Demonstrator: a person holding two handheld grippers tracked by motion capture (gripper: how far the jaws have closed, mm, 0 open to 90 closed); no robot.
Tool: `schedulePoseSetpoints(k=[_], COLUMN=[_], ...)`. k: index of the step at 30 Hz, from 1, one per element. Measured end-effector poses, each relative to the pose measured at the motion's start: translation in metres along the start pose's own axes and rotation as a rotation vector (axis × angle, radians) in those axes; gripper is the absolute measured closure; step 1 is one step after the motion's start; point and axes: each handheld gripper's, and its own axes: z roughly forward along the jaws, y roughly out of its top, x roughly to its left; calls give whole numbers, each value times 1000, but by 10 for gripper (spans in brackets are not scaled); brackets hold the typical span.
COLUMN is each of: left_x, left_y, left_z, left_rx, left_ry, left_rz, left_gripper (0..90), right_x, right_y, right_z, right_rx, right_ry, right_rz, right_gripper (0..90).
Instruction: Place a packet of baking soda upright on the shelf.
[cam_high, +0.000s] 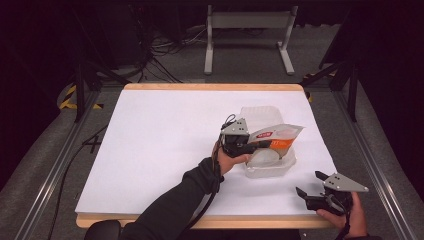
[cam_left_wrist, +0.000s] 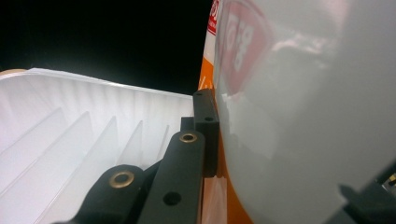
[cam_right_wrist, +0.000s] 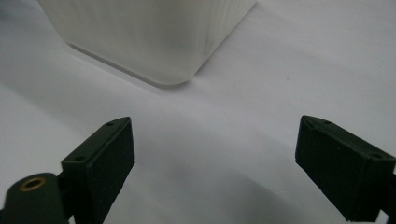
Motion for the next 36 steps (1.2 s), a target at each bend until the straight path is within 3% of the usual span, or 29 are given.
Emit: schedulePoseSetpoints(k=[6, 8, 18, 27, 36], left_x=[-1, -1, -6, -8, -10], left_y=[1, 2, 7, 4, -3], left_z=[-4, -7, -30, -48, -64], left_rx=[-5, 1, 32, 120, 205], left_ry=[6, 22, 72, 123, 171], left_rz=[-4, 10, 68, 137, 168], left_gripper=[862, 812, 763, 666, 519], right_x=[0, 0, -1, 0, 1], right_y=[0, 0, 1, 4, 9], right_z=[0, 0, -2, -3, -1], right_rx=[-1, -2, -6, -18, -32], right_ry=[3, 2, -22, -26, -26], right_rz=[-2, -2, 0, -4, -9], right_gripper=[127, 127, 128, 129, 130])
